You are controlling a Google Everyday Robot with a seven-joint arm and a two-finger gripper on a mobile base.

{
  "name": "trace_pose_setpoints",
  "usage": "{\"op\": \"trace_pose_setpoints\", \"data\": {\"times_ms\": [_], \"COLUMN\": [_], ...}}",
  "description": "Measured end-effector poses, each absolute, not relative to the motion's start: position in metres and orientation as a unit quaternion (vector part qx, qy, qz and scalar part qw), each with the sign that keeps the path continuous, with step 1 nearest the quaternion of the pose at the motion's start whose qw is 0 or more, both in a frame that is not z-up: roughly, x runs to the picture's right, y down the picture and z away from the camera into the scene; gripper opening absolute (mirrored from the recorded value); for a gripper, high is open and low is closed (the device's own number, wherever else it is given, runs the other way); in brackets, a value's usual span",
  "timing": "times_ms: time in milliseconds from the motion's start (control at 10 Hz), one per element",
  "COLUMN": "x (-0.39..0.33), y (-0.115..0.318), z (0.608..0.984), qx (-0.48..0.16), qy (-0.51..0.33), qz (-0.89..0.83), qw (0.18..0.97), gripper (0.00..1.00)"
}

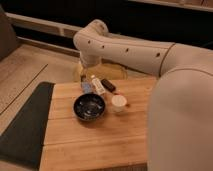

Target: Place the white sponge in the ceramic bowl

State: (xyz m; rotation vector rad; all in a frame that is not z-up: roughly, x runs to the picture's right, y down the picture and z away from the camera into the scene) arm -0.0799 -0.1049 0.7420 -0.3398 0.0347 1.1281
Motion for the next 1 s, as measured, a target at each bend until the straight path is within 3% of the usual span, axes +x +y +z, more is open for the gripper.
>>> {"op": "trace_pose_setpoints", "data": {"times_ms": [700,1000], "x": [-0.132,-0.143], "y": [-0.104,-0.100], "z": [0.843,0.861], "qx": [-0.222,-0.238], "qy": [-0.050,-0.061], "qz": [0.425,0.400], "qw": [0.876,0.883], "gripper": [0.65,0.65]}}
